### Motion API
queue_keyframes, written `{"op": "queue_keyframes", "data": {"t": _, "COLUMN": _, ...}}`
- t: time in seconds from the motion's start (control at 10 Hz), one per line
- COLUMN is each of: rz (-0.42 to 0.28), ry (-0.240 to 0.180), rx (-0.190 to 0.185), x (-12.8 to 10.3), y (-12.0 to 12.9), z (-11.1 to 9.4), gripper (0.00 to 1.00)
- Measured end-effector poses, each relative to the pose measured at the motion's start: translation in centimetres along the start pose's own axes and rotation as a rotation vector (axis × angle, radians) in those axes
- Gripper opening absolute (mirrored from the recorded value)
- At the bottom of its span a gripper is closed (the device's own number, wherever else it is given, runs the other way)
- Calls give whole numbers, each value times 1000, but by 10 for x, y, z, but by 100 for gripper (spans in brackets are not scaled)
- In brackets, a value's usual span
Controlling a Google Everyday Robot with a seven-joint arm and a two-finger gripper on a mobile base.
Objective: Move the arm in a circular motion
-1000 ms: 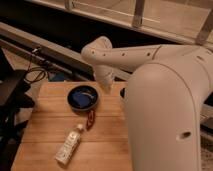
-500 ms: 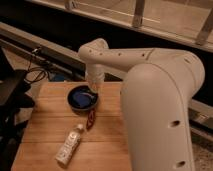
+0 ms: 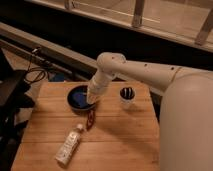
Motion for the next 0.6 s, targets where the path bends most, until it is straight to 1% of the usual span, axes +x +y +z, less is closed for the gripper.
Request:
{"op": "queue_keyframes", "data": {"t": 0.1, "rz": -7, "ry": 41, "rx": 11, "x": 16, "y": -3, "z": 0, "gripper": 0}}
{"op": "queue_keyframes", "data": {"t": 0.2, "rz": 1, "ry": 59, "rx": 29, "x": 24, "y": -10, "z": -5, "gripper": 0}}
{"op": "queue_keyframes", "data": {"t": 0.3, "rz": 14, "ry": 66, "rx": 55, "x": 30, "y": -16, "z": -11, "gripper": 0}}
{"op": "queue_keyframes", "data": {"t": 0.4, "rz": 32, "ry": 73, "rx": 103, "x": 39, "y": -27, "z": -24, "gripper": 0}}
{"op": "queue_keyframes", "data": {"t": 0.5, "rz": 45, "ry": 63, "rx": 139, "x": 43, "y": -33, "z": -37, "gripper": 0}}
{"op": "queue_keyframes", "data": {"t": 0.6, "rz": 62, "ry": 45, "rx": 187, "x": 44, "y": -39, "z": -53, "gripper": 1}}
